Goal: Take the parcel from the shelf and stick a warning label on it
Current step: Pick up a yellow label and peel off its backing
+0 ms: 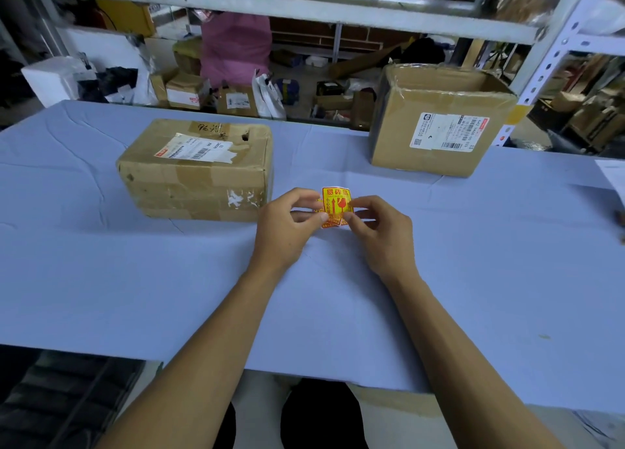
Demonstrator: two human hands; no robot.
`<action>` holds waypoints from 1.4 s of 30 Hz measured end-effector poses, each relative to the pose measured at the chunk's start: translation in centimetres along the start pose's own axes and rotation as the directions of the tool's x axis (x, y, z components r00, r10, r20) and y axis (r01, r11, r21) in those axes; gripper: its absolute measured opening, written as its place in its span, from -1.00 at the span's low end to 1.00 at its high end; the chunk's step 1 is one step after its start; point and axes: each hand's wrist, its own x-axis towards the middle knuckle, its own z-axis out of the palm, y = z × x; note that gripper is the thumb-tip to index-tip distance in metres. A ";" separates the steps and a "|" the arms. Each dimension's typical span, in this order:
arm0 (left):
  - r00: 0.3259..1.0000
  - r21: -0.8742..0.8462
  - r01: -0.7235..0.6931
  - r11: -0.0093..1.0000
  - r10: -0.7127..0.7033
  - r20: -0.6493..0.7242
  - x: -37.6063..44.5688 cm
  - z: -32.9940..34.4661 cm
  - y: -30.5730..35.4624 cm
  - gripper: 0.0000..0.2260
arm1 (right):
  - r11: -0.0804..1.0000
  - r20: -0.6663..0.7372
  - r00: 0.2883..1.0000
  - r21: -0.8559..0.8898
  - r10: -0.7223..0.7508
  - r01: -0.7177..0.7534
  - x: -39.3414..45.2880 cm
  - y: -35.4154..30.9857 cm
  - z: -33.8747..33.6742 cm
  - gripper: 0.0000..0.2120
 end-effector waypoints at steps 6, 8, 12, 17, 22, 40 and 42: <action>0.999 -0.079 0.036 0.996 -0.037 -0.009 -0.3 -0.5 -0.1 -0.76 | 0.987 0.008 0.998 0.144 0.066 -0.066 -1.1 -0.8 0.0 -0.92; 0.999 -0.087 0.040 0.995 -0.041 -0.011 -0.7 -0.7 -0.3 -0.75 | 0.986 0.028 0.998 0.156 0.053 -0.056 -1.8 -1.2 0.2 -0.88; 0.999 -0.031 0.037 0.999 -0.036 0.035 -2.6 -1.3 -0.3 -0.73 | 0.980 0.068 0.995 0.180 0.075 -0.086 -3.2 -1.9 1.0 -0.78; 0.998 -0.041 0.039 0.998 -0.041 -0.047 -4.8 -3.3 0.2 -0.83 | 0.988 0.102 0.993 0.143 0.051 -0.065 -4.4 -3.4 2.5 -0.83; 0.993 -0.042 0.047 0.998 -0.051 -0.102 -6.0 -7.3 -0.6 -0.73 | 0.988 0.203 0.979 0.154 -0.011 -0.021 -5.2 -5.2 5.1 -0.91; 0.990 0.036 0.024 0.999 -0.018 -0.141 -6.5 -8.3 -1.0 -0.86 | 0.982 0.231 0.968 0.176 -0.101 0.060 -5.3 -5.7 7.8 -0.92; 0.988 0.038 0.011 0.999 -0.005 -0.152 -6.6 -8.4 -0.9 -0.87 | 0.981 0.280 0.952 0.178 -0.123 0.074 -5.4 -5.8 7.6 -0.91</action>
